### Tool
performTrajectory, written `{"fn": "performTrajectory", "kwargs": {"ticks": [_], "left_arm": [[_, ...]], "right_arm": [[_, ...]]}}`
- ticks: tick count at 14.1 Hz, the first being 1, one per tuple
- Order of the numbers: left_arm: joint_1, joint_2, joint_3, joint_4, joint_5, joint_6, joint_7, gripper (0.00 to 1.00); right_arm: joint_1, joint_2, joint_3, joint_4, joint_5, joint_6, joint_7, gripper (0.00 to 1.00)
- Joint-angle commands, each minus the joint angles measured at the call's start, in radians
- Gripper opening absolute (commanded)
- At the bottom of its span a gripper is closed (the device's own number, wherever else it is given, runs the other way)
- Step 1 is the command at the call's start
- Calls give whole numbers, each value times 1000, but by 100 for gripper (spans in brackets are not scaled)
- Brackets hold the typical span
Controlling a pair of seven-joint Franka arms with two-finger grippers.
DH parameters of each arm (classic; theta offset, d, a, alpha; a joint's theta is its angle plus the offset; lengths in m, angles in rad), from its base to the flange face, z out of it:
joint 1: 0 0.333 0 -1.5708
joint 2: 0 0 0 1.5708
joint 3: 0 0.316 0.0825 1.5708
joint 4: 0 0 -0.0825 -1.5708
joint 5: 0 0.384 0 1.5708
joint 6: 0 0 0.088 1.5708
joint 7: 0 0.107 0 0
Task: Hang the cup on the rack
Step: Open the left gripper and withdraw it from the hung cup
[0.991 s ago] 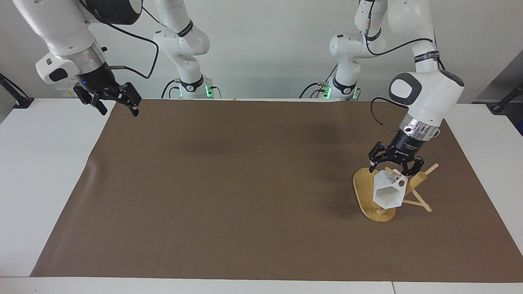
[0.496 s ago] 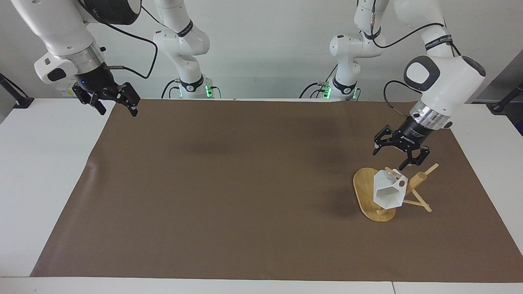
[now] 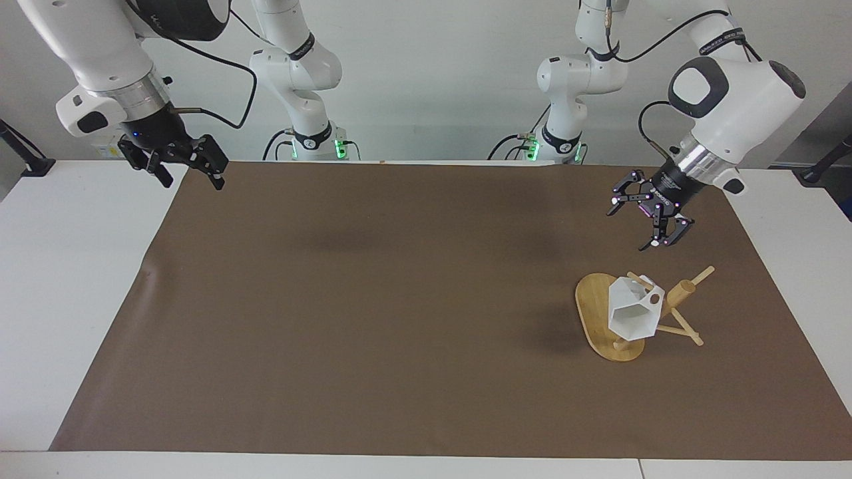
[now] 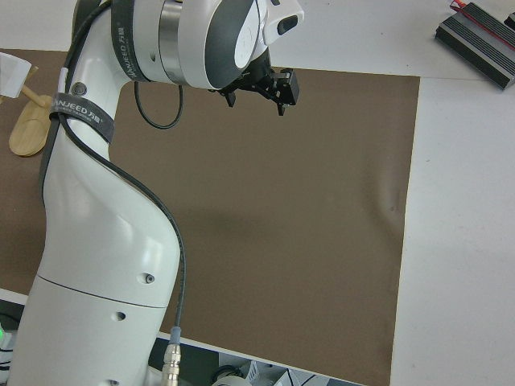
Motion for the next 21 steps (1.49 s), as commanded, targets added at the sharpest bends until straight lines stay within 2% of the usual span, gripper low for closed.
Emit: {"fn": "performTrajectory", "kwargs": {"ticks": [1, 4, 8, 11, 16, 19, 21], "left_arm": [[26, -47, -5, -1, 34, -78, 203, 100], [26, -64, -5, 17, 74, -142, 459, 100], [21, -42, -7, 121, 146, -253, 837, 100], [7, -30, -14, 169, 191, -256, 1053, 100], [-31, 25, -14, 304, 275, -342, 1365, 100], [-52, 30, -16, 341, 356, -343, 1559, 100], [-52, 31, -16, 355, 366, -346, 1693, 100]], "right_arm": [[-4, -10, 1, -14, -8, -3, -19, 100], [-3, -10, 3, -12, -7, -3, -19, 100], [-4, -10, 3, -14, -7, -3, -19, 100], [-4, -10, 3, -12, -7, -3, -19, 100], [-4, -10, 3, -12, -7, -3, -19, 100], [-4, -10, 3, -12, -7, -3, -19, 100], [-4, -10, 3, -13, -7, -3, -19, 100]]}}
